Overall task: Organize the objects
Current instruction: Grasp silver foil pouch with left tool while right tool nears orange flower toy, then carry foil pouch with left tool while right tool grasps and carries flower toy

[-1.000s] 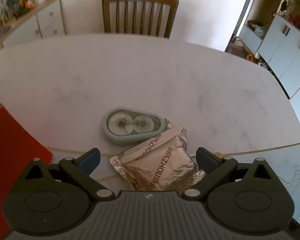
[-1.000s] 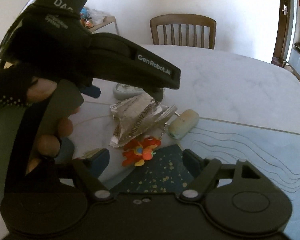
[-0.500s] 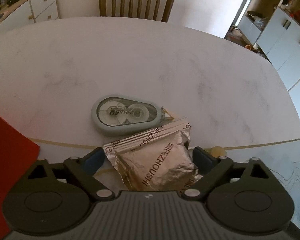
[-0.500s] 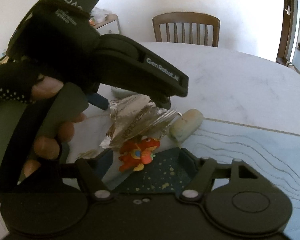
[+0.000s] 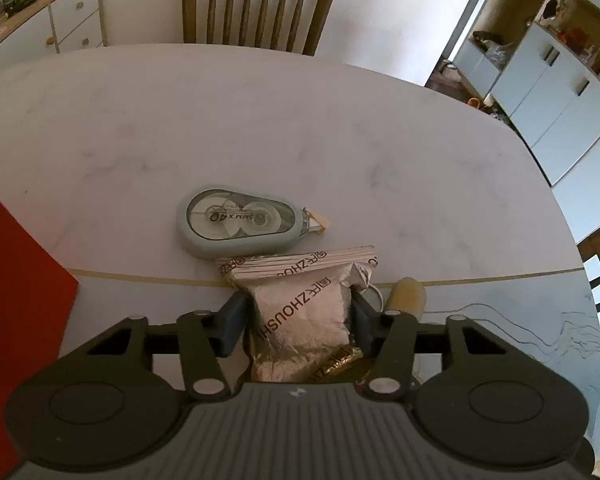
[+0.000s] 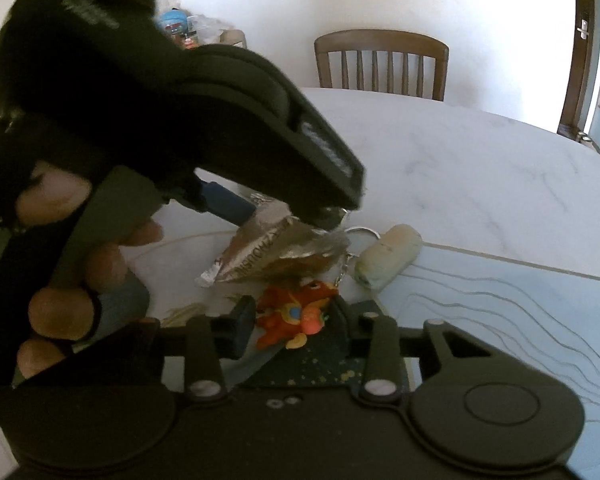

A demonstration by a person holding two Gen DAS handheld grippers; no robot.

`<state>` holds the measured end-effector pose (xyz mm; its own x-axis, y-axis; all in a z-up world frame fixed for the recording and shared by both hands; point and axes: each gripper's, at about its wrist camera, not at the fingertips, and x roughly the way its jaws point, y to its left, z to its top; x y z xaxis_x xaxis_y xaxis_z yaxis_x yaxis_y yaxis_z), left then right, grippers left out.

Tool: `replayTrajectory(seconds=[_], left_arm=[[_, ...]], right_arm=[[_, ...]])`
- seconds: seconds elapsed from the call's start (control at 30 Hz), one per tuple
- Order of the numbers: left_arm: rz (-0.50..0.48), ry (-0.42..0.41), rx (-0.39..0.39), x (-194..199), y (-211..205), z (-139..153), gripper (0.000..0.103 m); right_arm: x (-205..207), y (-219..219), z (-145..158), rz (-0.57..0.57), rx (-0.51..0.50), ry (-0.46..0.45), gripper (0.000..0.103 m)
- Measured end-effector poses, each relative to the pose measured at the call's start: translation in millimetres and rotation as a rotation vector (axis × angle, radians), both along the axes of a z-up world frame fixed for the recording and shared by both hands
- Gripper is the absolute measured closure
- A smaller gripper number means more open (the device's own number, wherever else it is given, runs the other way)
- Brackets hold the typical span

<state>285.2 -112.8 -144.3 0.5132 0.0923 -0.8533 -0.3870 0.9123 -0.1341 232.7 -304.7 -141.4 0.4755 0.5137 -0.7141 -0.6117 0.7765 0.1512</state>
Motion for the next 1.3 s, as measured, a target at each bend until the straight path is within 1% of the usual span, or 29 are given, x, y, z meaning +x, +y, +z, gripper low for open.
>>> replayTrajectory(seconds=[0.1,0.2,0.53,0.6,0.67,0.8,0.87,1.0,1.13,1.3], left_arm=[[-0.001,-0.019,-0.007,-6,2,1,0.058],[-0.002,-0.031,-0.011,-12,1,4,0.061],[-0.01,-0.039,-0.028,-41,1,14,0.062],[-0.02,-0.038,-0.018,-50,2,21,0.063],[-0.034,-0.047,-0.025,-58,1,27,0.063],[-0.078,-0.058,-0.012,-76,-3,42,0.062],[-0.103,-0.074,-0.011,-85,-5,52,0.062],[-0.149,-0.108,0.001,-100,-6,75,0.063],[-0.185,-0.134,0.01,-116,-5,94,0.062],[-0.205,-0.161,0.008,-132,11,118,0.062]], right_arm=[[-3,-6,3,-0.01,0.003,0.005,0.066],[-9,-14,8,-0.012,0.01,0.01,0.067],[-27,-45,33,-0.054,0.057,0.051,0.067],[-29,-50,41,-0.057,0.064,0.053,0.067],[-33,-51,50,-0.06,0.07,0.054,0.067],[-41,-54,57,-0.07,0.086,0.052,0.067],[-44,-68,63,-0.074,0.098,0.045,0.067],[-51,-72,83,-0.081,0.112,0.023,0.067],[-56,-61,101,-0.08,0.117,-0.011,0.067],[-68,-46,123,-0.074,0.109,-0.06,0.067]])
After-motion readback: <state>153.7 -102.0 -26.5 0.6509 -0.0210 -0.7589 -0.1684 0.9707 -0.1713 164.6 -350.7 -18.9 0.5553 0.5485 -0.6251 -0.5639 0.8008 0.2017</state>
